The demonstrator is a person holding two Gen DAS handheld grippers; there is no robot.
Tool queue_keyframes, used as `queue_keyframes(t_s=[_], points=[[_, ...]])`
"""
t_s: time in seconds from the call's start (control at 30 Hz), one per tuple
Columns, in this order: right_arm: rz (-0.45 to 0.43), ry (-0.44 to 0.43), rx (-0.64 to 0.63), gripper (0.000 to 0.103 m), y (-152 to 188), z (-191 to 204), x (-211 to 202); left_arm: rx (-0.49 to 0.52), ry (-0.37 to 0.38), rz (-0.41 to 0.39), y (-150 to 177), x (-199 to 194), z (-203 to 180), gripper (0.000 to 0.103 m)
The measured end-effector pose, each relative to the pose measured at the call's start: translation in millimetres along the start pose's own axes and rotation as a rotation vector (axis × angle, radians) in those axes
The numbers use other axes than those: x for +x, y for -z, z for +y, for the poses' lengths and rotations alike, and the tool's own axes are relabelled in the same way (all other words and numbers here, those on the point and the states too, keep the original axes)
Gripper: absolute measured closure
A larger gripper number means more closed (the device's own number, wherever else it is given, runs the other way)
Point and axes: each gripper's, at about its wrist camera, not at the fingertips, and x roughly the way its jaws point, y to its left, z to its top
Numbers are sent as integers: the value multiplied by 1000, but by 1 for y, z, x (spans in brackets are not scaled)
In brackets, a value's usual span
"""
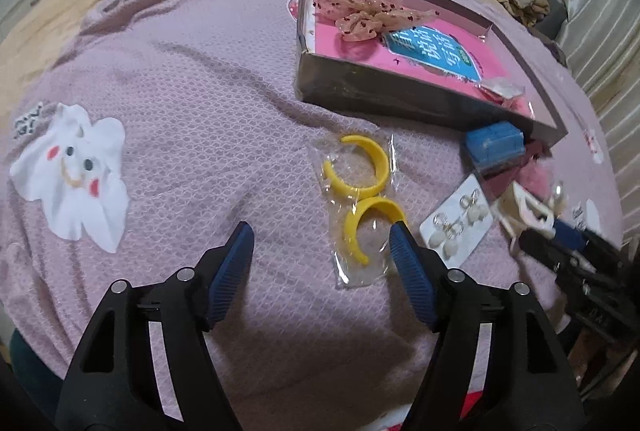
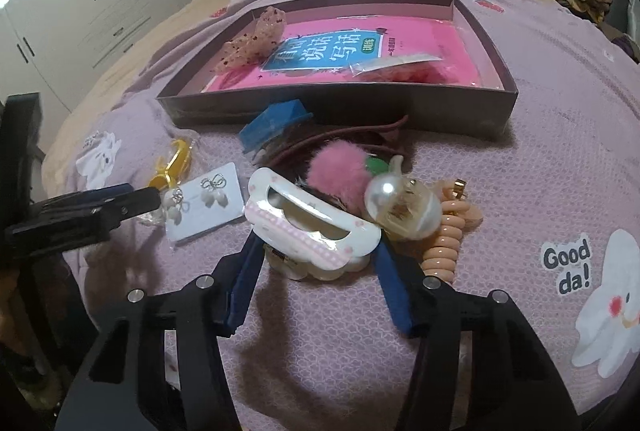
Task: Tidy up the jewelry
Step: 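Grasp the bagged yellow hoops with the left tool while the right tool grasps the white claw clip, then lower the yellow hoops into the box with the left tool while the right tool places the claw clip there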
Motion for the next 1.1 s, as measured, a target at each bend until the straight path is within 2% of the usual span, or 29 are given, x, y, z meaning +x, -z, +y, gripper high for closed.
queue_keyframes(t_s=[0.1,0.27,0.3,0.4,0.6,0.83,1.1], points=[[-1,-18,-2,49,2,0,-4,-8,24,2,-9,2,-2,44],[-19,-32,-24,50,7,2,-19,6,52,21,-19,12,-14,61],[-24,-37,-22,56,8,1,-22,15,52,29,-20,16,-18,64],[-36,-46,-28,56,10,0,-34,68,29,25,-19,21,-26,68],[-78,-37,-32,56,6,-5,-53,52,43,-9,-19,4,-20,77],[-136,-48,-34,56,-9,-6,-73,50,59,-78,-24,-33,-17,78],[-167,-49,-43,56,-28,-9,-85,35,67,-136,-45,-58,-11,78]])
